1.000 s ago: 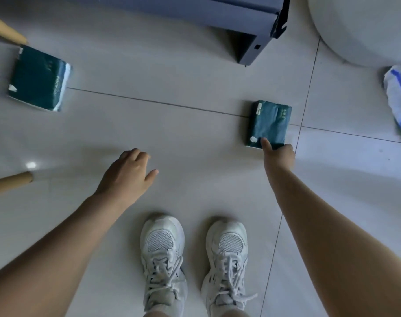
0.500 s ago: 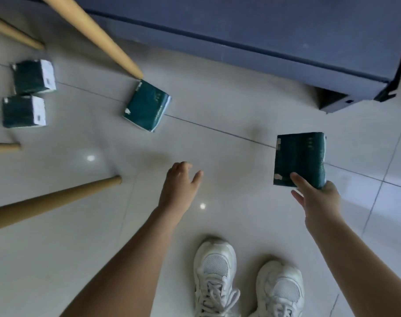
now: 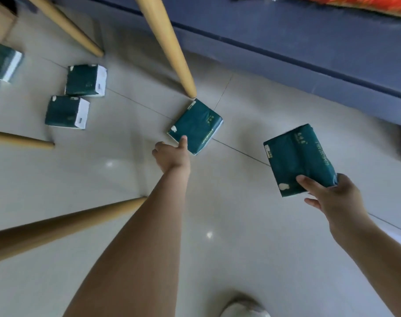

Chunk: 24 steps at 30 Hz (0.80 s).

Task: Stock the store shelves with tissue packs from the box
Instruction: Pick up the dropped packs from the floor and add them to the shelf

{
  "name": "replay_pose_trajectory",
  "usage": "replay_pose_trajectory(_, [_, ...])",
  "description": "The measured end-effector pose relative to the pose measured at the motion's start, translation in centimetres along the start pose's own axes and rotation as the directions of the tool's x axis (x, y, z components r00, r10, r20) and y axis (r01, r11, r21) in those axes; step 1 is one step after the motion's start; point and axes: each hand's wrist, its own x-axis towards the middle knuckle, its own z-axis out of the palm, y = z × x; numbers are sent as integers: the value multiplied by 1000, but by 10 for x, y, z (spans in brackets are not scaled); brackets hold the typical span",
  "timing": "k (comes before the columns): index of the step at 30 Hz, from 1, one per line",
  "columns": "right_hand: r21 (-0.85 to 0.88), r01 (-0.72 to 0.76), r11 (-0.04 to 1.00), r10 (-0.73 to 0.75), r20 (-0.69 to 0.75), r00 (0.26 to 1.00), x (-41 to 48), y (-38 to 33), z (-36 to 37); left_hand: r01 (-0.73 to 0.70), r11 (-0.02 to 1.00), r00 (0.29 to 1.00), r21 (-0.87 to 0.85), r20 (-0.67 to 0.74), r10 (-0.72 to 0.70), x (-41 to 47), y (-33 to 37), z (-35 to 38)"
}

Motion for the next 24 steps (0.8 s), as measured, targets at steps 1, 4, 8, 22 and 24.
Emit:
replay_pose_trajectory(1, [-26, 1, 1000, -1, 0, 1000, 4, 1, 0, -34, 999, 999, 11, 0, 34, 6, 1, 2])
replay_pose_trajectory(4, [-101, 19, 995, -19, -4, 1000, 14, 5, -3, -127, 992, 990, -21, 54, 128, 21, 2, 10])
replay_pose_trajectory(8, [-134, 33, 990, -36, -21, 999, 22, 6, -16, -185, 982, 973, -48, 135, 190, 21, 3, 16])
replay_pose_trajectory(22, [-107, -90, 990, 84, -56, 995, -64, 20, -73, 144, 984, 910, -109, 406, -88, -93, -28, -46])
replay_pose_trajectory(24, [-99, -102, 990, 97, -50, 994, -94, 15, -84, 161, 981, 874, -110, 478, -90, -127, -29, -74])
